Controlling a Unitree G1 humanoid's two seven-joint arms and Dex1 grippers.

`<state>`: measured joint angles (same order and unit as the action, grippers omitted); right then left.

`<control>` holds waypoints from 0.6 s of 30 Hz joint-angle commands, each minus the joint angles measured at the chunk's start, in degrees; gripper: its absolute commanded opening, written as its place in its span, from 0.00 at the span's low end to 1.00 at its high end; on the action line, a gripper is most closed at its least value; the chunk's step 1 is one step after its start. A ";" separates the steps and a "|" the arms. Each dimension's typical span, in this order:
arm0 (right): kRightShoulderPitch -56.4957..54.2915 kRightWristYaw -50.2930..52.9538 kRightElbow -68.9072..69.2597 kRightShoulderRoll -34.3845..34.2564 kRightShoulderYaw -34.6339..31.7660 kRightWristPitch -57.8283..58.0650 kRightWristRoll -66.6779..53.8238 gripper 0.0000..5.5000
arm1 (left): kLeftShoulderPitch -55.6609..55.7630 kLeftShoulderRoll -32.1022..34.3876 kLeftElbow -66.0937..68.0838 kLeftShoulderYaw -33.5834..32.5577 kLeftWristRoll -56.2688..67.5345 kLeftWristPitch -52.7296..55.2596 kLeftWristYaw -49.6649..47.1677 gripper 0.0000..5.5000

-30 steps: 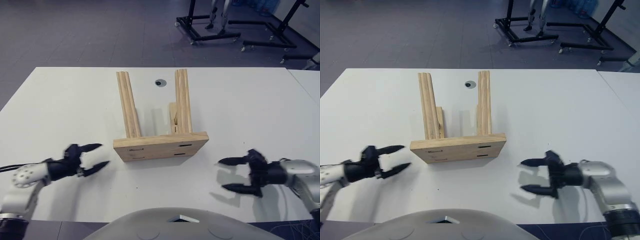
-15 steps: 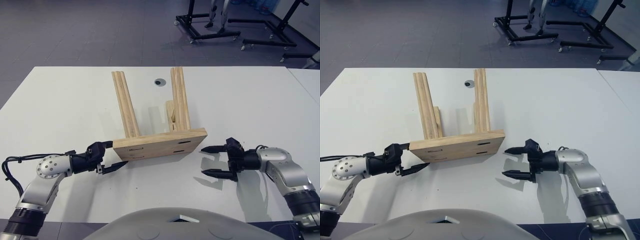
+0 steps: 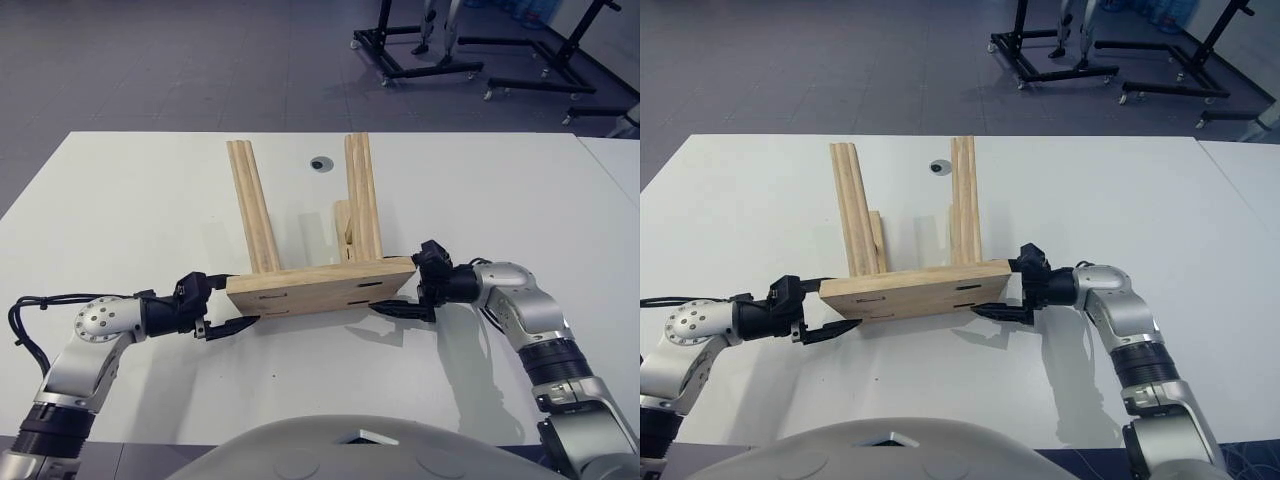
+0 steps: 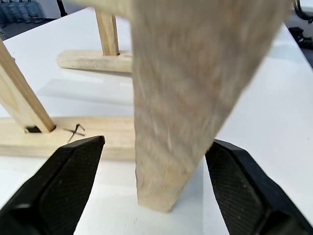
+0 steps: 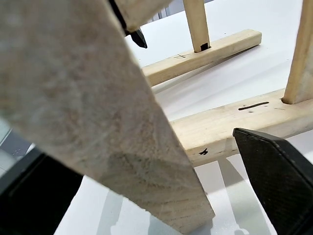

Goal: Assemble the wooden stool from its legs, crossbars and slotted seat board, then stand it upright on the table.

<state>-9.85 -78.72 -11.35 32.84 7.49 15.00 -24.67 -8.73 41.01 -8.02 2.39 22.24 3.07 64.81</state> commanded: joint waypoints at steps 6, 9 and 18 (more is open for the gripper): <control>-2.02 -0.05 -0.16 -0.33 -0.63 1.73 -0.52 0.73 | 2.72 -0.58 -1.17 -0.10 1.46 2.97 -0.18 0.50; -2.22 -0.66 0.26 -0.41 -0.10 2.23 -0.41 0.63 | 2.71 -0.51 -0.82 -0.08 1.16 2.57 0.27 0.42; -2.22 -1.30 4.39 2.11 -0.92 7.53 -1.96 0.40 | 6.14 1.09 -3.39 -1.23 6.54 11.12 2.93 0.30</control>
<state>-10.81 -80.27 -9.68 33.70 7.44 19.04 -24.49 -5.73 41.43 -9.62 2.37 24.56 9.26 68.31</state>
